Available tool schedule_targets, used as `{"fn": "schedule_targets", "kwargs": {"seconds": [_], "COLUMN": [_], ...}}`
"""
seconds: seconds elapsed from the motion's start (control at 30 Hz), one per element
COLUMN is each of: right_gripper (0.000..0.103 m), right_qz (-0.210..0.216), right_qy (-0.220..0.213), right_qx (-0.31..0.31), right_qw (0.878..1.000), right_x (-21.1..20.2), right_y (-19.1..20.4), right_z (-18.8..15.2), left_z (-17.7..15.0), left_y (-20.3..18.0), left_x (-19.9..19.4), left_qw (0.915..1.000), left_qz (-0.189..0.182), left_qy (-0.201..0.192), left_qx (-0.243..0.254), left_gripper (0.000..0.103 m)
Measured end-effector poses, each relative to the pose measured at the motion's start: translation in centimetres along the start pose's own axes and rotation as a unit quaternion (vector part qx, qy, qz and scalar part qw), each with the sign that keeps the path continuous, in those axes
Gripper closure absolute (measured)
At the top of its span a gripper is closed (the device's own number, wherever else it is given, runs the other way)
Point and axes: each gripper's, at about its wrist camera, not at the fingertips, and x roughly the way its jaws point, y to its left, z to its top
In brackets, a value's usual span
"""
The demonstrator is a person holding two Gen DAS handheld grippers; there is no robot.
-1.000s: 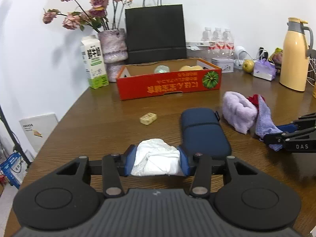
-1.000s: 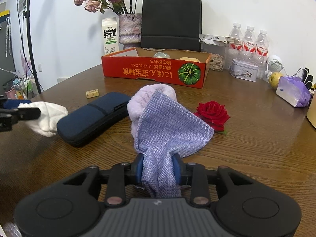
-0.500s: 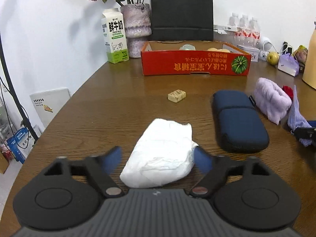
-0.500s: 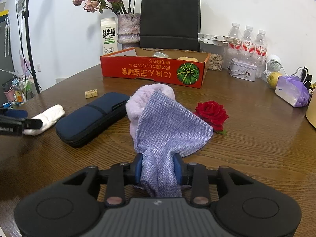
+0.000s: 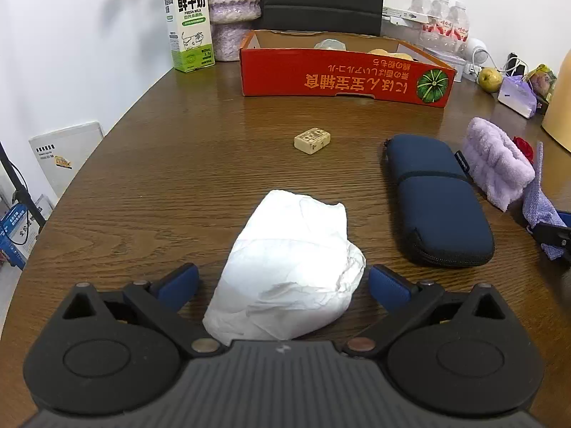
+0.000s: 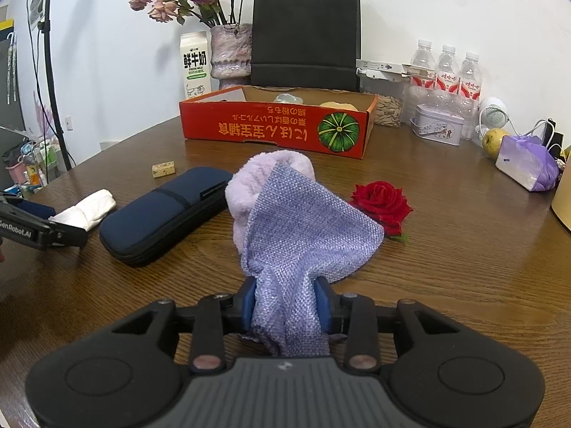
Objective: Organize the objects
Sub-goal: 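Lift the white cloth with the left tool while the right tool lifts the pouch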
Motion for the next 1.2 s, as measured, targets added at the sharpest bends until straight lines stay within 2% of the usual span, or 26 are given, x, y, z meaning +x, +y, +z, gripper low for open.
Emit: {"fn": "schedule_targets", "kwargs": {"seconds": [0.37, 0.77, 0.83, 0.9, 1.03, 1.13, 1.2], "right_gripper": [0.068, 0.067, 0.066, 0.066, 0.066, 0.066, 0.066], "right_qz": [0.0, 0.0, -0.001, -0.001, -0.001, -0.002, -0.004], "right_qy": [0.0, 0.0, 0.0, 0.001, 0.0, 0.001, 0.0], "right_qx": [0.0, 0.0, 0.0, 0.0, 0.0, 0.0, -0.001], "right_qw": [1.0, 1.0, 1.0, 1.0, 1.0, 1.0, 1.0], "right_x": [0.0, 0.1, 0.1, 0.1, 0.1, 0.2, 0.2], "right_y": [0.0, 0.0, 0.0, 0.0, 0.0, 0.0, -0.1], "right_z": [0.0, 0.0, 0.0, 0.0, 0.0, 0.0, 0.0], "left_z": [-0.3, -0.4, -0.7, -0.9, -1.0, -1.2, -1.3], "left_y": [0.1, 0.2, 0.0, -0.3, -0.4, -0.8, -1.1], "left_x": [-0.2, -0.3, -0.5, -1.1, -1.5, -1.7, -1.9], "left_qw": [0.9996, 0.9996, 0.9993, 0.9988, 0.9982, 0.9978, 0.9976], "left_qz": [0.017, 0.017, 0.019, 0.02, 0.012, 0.015, 0.014], "left_qy": [-0.012, -0.015, -0.026, -0.041, -0.053, -0.063, -0.067], "left_qx": [-0.018, -0.018, -0.019, -0.019, -0.027, -0.018, -0.015], "left_gripper": [0.0, 0.0, 0.006, 0.031, 0.035, 0.043, 0.044]}}
